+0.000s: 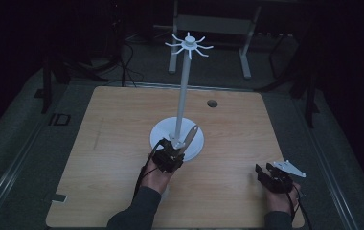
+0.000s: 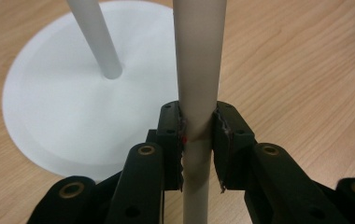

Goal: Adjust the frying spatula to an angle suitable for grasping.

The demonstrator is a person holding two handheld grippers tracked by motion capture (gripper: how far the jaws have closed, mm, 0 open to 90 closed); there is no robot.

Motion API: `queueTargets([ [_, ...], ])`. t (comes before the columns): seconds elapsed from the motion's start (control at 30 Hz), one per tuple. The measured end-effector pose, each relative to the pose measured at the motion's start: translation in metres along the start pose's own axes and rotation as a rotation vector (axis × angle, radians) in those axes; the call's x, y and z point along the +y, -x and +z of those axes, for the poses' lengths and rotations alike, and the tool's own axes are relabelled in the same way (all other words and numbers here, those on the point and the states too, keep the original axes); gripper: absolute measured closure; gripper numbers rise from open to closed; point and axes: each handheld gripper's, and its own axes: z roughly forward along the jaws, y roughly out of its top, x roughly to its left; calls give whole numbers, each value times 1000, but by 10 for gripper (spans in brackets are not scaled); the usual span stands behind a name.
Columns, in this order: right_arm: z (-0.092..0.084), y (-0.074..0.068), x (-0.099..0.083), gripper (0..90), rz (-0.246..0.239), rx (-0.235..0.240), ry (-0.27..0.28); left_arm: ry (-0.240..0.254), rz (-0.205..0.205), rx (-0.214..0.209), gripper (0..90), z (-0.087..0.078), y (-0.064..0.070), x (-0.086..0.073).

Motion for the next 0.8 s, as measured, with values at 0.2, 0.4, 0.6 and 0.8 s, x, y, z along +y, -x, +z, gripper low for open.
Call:
queueTargets([
  [0.2, 0, 0, 0, 510, -2, -1, 1, 40, -14, 14, 744, -7, -1, 2],
  [0.4, 0, 0, 0, 510, -2, -5, 3, 78, -22, 30, 743, -16, 0, 5],
  [0.6, 0, 0, 0, 509, -3, -5, 3, 128, -33, 49, 744, -24, 1, 7],
  [0.8, 0, 0, 0, 509, 2, -11, 9, 172, -43, 72, 744, -32, 1, 8],
])
